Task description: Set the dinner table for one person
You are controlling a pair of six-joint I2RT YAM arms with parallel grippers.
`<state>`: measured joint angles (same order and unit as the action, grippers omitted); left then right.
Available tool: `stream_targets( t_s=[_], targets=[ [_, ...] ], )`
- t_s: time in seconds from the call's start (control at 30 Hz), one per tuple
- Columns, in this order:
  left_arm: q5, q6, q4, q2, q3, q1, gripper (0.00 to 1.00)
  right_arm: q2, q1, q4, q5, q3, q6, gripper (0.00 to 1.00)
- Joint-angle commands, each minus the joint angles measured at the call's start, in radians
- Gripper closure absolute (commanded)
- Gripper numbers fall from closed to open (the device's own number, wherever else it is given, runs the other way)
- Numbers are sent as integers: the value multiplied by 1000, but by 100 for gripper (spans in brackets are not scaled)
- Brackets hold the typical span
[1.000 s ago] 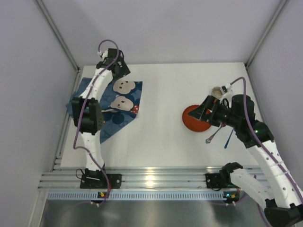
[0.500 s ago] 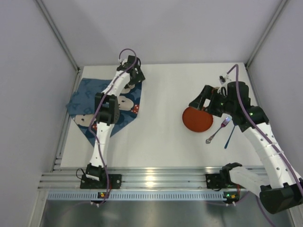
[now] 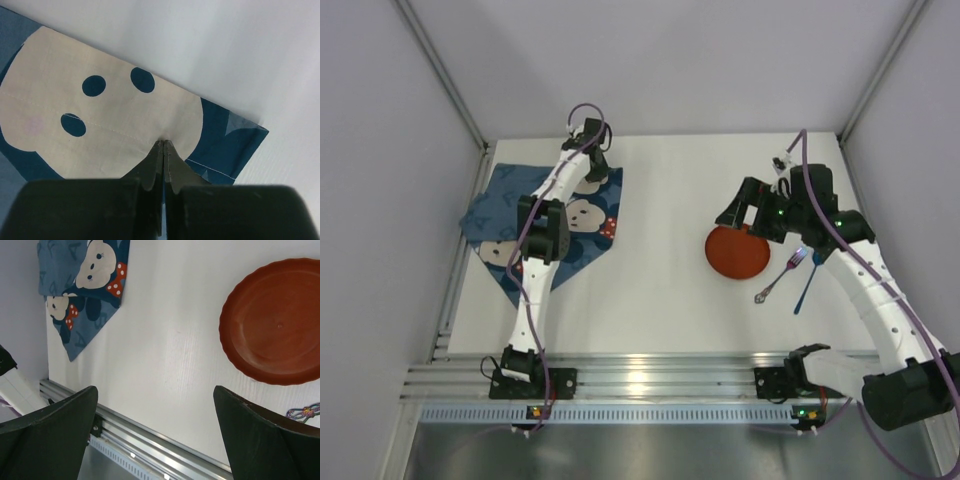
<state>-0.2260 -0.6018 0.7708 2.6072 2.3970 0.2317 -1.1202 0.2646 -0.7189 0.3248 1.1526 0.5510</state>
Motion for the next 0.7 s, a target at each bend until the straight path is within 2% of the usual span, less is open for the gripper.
stream_targets(
  t_s=[0.0,0.13,0.3,0.37,0.43,0.47,0.57,0.67],
  targets=[
    [68,49,128,57,-93,47,100,26,-13,-5,37,38,-19,0],
    [86,97,160,41,-121,101,100,68,-15,-7,63,-7,-6,0],
    [123,183,118,-47,-272,231,100,155,-16,-14,91,-82,30,0],
    [206,214,93,-87,-331,306,100,187,-16,-17,103,-105,49,0],
    [372,259,29,-116,-378,362,100,236,-16,-25,109,-138,64,0],
    [477,270,13,-121,-380,429,100,273,-16,-30,109,-149,69,0],
    [560,266,4,-124,-357,541,100,339,-16,-51,109,-177,76,0],
    [567,177,-21,-163,-340,577,99,390,-16,-73,108,-180,73,0]
  ],
)
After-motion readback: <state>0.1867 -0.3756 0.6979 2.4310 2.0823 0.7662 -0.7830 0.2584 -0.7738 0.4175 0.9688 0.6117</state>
